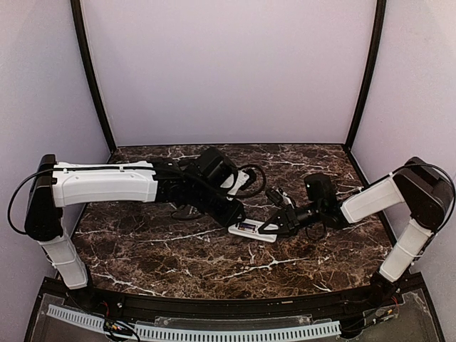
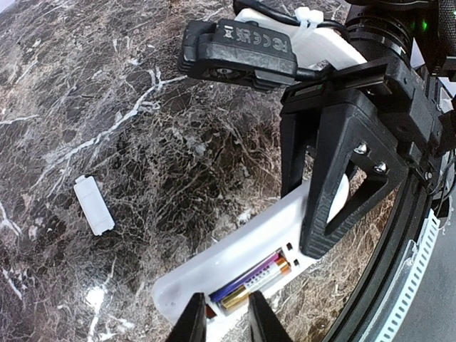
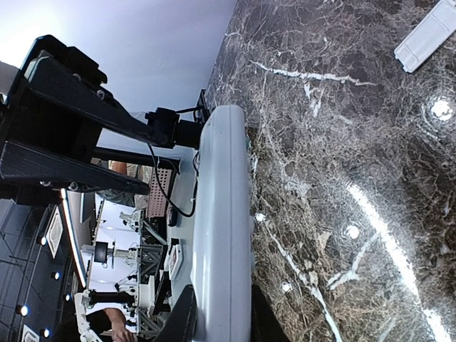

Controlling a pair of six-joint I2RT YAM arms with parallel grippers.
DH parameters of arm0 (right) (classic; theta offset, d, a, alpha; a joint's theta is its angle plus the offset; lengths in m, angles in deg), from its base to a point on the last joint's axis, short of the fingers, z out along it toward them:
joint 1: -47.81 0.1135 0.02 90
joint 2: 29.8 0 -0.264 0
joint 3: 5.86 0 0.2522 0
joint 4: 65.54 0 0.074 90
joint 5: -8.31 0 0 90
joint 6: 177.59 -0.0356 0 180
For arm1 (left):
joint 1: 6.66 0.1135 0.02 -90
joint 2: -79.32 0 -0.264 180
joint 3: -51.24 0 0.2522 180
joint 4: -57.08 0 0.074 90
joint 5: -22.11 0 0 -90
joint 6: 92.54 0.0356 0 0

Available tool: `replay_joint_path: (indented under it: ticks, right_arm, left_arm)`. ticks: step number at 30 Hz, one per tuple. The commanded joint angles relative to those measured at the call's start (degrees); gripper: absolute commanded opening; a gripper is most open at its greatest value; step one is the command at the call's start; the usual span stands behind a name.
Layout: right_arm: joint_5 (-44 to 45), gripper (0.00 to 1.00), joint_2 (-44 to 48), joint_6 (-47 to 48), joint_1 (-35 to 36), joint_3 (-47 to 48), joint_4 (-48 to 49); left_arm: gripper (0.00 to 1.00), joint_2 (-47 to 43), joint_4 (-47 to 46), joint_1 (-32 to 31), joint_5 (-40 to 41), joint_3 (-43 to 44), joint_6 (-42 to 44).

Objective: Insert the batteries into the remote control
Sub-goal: Press the battery in the battery compartment.

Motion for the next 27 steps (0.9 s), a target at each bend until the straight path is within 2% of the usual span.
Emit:
replay_joint_path:
  ticks: [1, 13, 17, 23, 25, 26, 27]
  right_arm:
    - [-1.7, 0.0, 1.4, 0.4, -0.2, 1.9, 0.8]
    - [-4.5, 0.0, 1.7, -5.6, 0.0, 1.2, 8.4]
    - [-4.4, 0.0, 1.6, -3.6, -0.2, 1.4, 5.9]
    - [-3.8, 0.0, 2.2, 5.2, -0.9, 1.1, -3.8]
    - [-3.5, 0.0, 3.1, 9.3, -0.9, 1.2, -8.5]
    - [-3.4, 0.0, 3.5, 11.0, -0.9, 1.4, -10.4]
    - [-3.3, 0.0, 4.1, 12.8, -0.9, 1.6, -12.4]
  left_arm:
    - [0.2, 2.0, -1.5, -0.7, -2.0, -0.8, -0.5]
    - [0.13, 8.1, -1.8, -3.3, -1.0, 1.4, -2.0]
    - [0.15, 7.6, -0.8, -3.6, -0.4, 1.7, -1.0]
    - [0.43, -0.6, -2.0, -0.8, -1.7, -1.3, 4.3]
    - [0.61, -4.2, -3.7, 0.3, -1.8, -3.7, 7.0]
    - [0.67, -5.3, -4.2, 0.4, -1.9, -5.2, 9.0]
    - [0.77, -7.1, -4.7, 0.6, -2.6, -5.8, 10.1]
